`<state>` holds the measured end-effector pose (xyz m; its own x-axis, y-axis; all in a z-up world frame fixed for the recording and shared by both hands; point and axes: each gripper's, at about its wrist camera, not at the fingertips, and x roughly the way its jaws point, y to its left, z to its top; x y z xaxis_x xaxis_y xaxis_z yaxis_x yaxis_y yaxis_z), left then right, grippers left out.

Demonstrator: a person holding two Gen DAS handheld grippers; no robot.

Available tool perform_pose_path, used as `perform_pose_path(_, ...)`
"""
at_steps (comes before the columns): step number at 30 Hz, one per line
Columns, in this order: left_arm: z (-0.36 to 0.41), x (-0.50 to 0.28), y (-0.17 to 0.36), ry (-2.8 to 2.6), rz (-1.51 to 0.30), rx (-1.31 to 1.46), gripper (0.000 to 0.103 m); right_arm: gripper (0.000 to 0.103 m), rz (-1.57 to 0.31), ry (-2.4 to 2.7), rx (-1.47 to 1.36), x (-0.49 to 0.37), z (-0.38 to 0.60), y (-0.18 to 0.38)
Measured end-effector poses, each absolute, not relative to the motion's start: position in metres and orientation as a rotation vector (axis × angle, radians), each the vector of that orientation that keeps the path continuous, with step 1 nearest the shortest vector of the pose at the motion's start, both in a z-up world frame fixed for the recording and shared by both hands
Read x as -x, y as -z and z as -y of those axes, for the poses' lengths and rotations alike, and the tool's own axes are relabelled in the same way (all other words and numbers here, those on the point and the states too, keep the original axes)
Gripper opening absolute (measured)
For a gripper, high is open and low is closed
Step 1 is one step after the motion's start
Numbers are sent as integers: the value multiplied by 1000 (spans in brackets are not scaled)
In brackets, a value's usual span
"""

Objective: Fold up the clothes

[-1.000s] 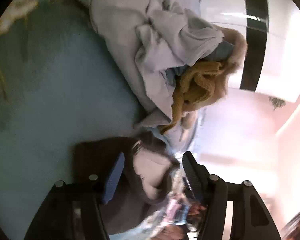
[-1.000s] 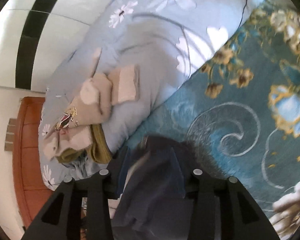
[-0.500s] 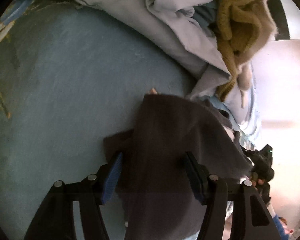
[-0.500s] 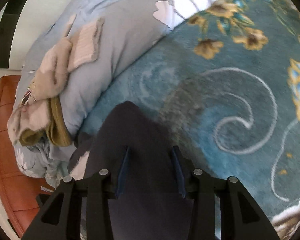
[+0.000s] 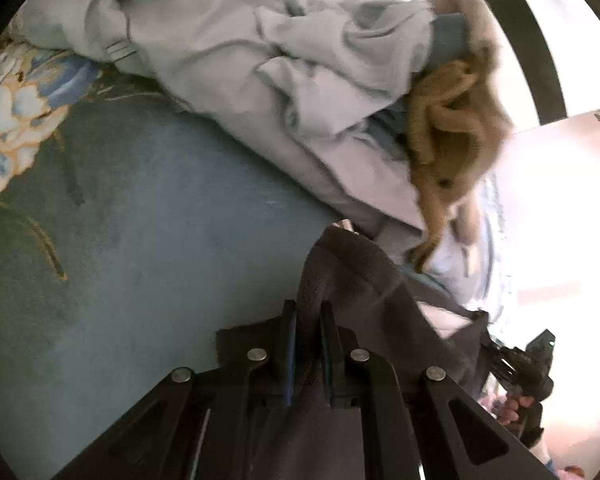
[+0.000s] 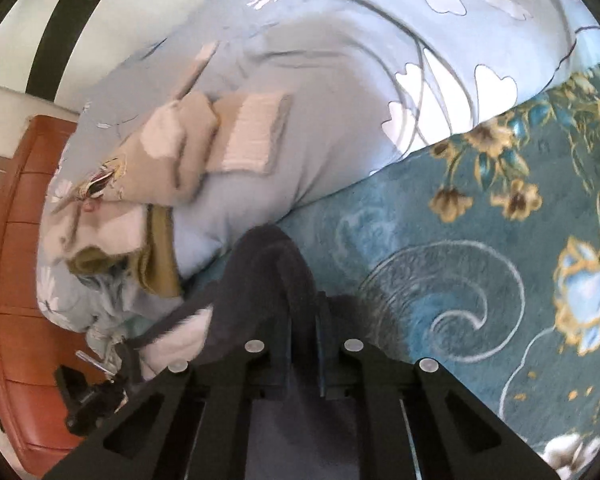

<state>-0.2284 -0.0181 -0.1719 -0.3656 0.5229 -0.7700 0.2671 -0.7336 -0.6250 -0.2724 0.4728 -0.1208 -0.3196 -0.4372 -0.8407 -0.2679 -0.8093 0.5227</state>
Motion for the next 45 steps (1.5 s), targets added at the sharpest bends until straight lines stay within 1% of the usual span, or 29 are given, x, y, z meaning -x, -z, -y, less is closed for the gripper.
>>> perform_pose_path(3, 24, 230, 202, -2197, 1151, 1721, 11, 9, 935, 2263, -1868, 276, -475, 149)
perform_pose_path(5, 24, 229, 214, -2173, 1191, 1752, 11, 9, 1036, 2228, -1894, 275, -479, 166)
perform_pose_path(6, 22, 228, 214, -2176, 1181, 1759, 11, 9, 1056, 2222, -1894, 275, -480, 169)
perform_pose_path(8, 19, 230, 214, -2191, 1136, 1769, 11, 9, 1033, 2222, -1892, 277, -479, 169)
perform_pose_path(15, 12, 239, 216, -2178, 1098, 1798, 11, 11, 811, 2236, -1913, 288, -468, 148)
perform_pose_path(17, 9, 240, 211, -2181, 1058, 1791, 11, 15, 709, 2278, -1916, 290, -462, 137)
perform_pose_path(18, 7, 240, 207, -2187, 1030, 1787, 12, 23, 657, 2305, -1918, 291, -460, 131)
perform_pose_path(19, 6, 240, 204, -2189, 1006, 1784, 12, 28, 604, 2342, -1920, 293, -457, 124)
perform_pose_path(20, 5, 241, 201, -2189, 985, 1785, 12, 28, 561, 2367, -1914, 295, -454, 118)
perform_pose_path(23, 4, 244, 198, -2176, 969, 1797, 14, 30, 541, 2301, -1813, 304, -435, 101)
perform_pose_path(24, 4, 246, 198, -2168, 976, 1801, 14, 32, 538, 2250, -1774, 306, -427, 97)
perform_pose_path(25, 4, 247, 198, -2159, 982, 1806, 14, 38, 524, 2183, -1741, 308, -413, 94)
perform_pose_path(27, 4, 248, 199, -2153, 998, 1805, 14, 42, 453, 2040, -1673, 314, -373, 91)
perform_pose_path(32, 14, 243, 201, -2134, 1045, 1797, 15, 42, 248, 1767, -1614, 314, -294, 97)
perform_pose_path(34, 18, 238, 201, -2112, 1098, 1787, 15, 42, 177, 1678, -1615, 312, -269, 104)
perform_pose_path(39, 21, 234, 214, -2055, 1266, 1745, 17, 44, 35, 1580, -1674, 306, -240, 124)
perform_pose_path(43, 42, 220, 196, -2030, 1323, 1728, 22, 44, -32, 1543, -1664, 301, -228, 122)
perform_pose_path(44, 45, 219, 194, -2024, 1325, 1727, 24, 46, -40, 1535, -1656, 300, -225, 121)
perform_pose_path(45, 45, 218, 194, -2021, 1324, 1728, 24, 55, -48, 1527, -1648, 300, -222, 120)
